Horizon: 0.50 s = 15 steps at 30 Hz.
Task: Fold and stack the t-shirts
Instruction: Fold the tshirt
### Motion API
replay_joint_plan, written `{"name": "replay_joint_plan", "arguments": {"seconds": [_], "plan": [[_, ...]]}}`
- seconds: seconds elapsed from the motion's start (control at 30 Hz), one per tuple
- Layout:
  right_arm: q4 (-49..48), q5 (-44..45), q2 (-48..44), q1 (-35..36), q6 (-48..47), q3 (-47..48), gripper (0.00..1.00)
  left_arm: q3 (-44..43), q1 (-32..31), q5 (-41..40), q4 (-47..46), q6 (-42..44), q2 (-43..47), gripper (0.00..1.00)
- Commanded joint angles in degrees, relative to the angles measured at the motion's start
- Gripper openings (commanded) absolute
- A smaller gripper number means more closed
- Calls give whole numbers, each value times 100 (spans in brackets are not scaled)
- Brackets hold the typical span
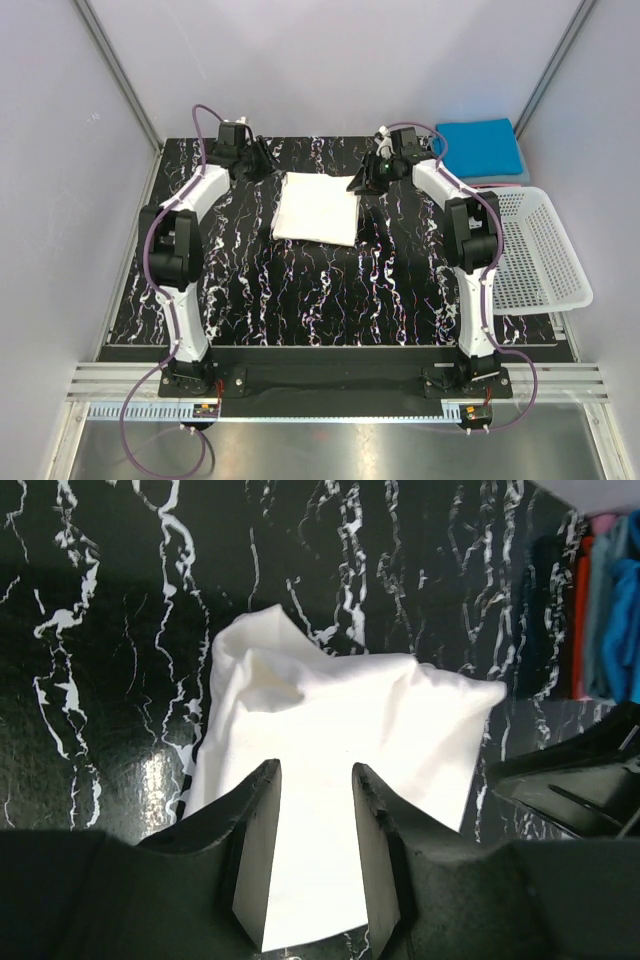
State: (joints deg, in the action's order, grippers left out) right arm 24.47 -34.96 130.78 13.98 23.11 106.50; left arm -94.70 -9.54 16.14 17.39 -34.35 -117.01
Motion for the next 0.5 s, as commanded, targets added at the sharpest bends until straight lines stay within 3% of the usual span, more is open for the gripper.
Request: {"name": "replay_joint_plan", "arguments": {"seconds": [0.0,0.23,0.47], "plan": [[-504,112,78,44,202,389,43,310,-74,196,-622,7,267,40],[-487,613,571,-52,123,679,46,-145,-189,1329,-1158,-107,-769,38],[-750,833,914,-246,211,539,43,-1795,-101,1726,-1413,-616,-2386,38]]}}
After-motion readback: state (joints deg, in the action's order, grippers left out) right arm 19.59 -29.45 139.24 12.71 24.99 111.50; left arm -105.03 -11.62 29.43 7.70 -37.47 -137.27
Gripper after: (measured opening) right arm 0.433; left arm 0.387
